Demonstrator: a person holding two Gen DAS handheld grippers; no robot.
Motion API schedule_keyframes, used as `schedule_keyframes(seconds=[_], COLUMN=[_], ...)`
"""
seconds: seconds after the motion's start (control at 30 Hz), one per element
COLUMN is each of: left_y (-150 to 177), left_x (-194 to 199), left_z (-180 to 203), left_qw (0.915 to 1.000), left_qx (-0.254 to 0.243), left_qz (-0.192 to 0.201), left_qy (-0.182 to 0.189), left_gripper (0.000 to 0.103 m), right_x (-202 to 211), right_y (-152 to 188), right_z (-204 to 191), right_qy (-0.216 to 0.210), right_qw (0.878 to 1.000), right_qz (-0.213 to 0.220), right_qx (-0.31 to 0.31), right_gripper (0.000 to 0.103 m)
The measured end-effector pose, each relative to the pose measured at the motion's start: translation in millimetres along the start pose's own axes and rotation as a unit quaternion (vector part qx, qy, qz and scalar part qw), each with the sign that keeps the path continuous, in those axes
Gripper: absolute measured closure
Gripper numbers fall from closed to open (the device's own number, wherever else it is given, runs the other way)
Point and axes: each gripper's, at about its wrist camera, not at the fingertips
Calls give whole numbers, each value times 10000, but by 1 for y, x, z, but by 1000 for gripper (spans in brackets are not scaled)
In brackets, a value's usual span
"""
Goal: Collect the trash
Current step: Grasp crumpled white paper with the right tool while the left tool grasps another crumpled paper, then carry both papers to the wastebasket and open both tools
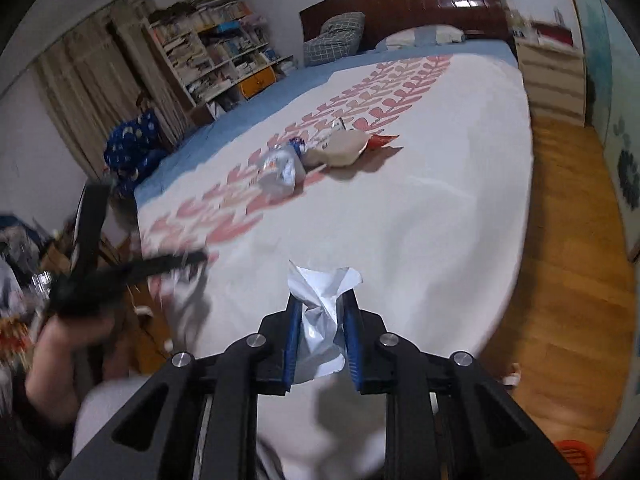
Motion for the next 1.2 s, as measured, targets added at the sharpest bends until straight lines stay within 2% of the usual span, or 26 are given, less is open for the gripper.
schedule_keyframes(seconds=[0.07, 0.1, 0.17, 0.2, 0.33, 0.43, 0.53, 0.63, 0.77, 0.83, 0.87, 0.93, 1.0, 1.07, 1.1, 1.13, 1.17, 1.2], left_y=[3, 3, 5, 6, 9, 18, 30, 41, 66, 85, 92, 109, 132, 158, 168, 184, 194, 204], left_x=[2, 4, 6, 9, 31, 68, 111, 156, 211, 231, 233, 226, 195, 140, 118, 84, 67, 46], left_z=[8, 12, 18, 20, 26, 37, 63, 108, 200, 252, 269, 312, 362, 404, 414, 428, 434, 444], left_qw=[9994, 9991, 9982, 9980, 9973, 9943, 9896, 9807, 9517, 9290, 9215, 9039, 8837, 8685, 8653, 8658, 8679, 8678], left_qx=[-193, -299, -457, -503, -623, -784, -996, -1339, -2237, -2724, -2876, -3235, -3616, -3767, -3748, -3753, -3839, -3942], left_qz=[48, 82, 73, 83, 292, 700, 1035, 1359, 1683, 1736, 1688, 1334, 572, -474, -832, -1154, -1227, -1481], left_qy=[-293, -299, -375, -385, -269, -157, 8, 414, 1260, 1804, 1993, 2460, 2915, 3185, 3221, 3102, 2904, 2639], left_gripper=[47, 70, 74, 80, 82, 82, 82, 82, 82, 82, 82, 81, 81, 81, 81, 81, 82, 82], right_x=[13, 19, 29, 32, 50, 73, 111, 156, 216, 238, 245, 253, 255, 250, 242, 231, 213, 197], right_y=[13, 20, 30, 33, 39, 34, 28, 26, 37, 54, 63, 93, 128, 167, 192, 213, 237, 255], right_z=[1, 4, 12, 15, 26, 31, 44, 67, 109, 137, 153, 191, 229, 259, 275, 287, 296, 301], right_qy=[59, 42, 31, 32, 42, 67, 165, 363, 832, 1098, 1206, 1386, 1547, 1579, 1581, 1576, 1621, 1712], right_qw=[9999, 9999, 9999, 9999, 9998, 9997, 9987, 9957, 9880, 9831, 9807, 9740, 9641, 9535, 9470, 9426, 9391, 9360], right_qz=[-56, -85, -128, -128, -71, 136, 443, 784, 1151, 1204, 1187, 1045, 868, 656, 437, 233, -29, -283], right_qx=[67, 31, -71, -100, -196, -168, -198, -339, -602, -837, -984, -1455, -1974, -2482, -2762, -2936, -3029, -3061], right_gripper=[81, 81, 81, 81, 81, 81, 81, 81, 81, 79, 79, 79, 79, 79, 79, 79, 79, 79])
Point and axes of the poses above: each gripper's, at about its wrist camera, not at the fingertips, and x roughly against the way its jaws point, z to its right, y to its underside, and after that the axes turned 6 degrees about -z, right-handed
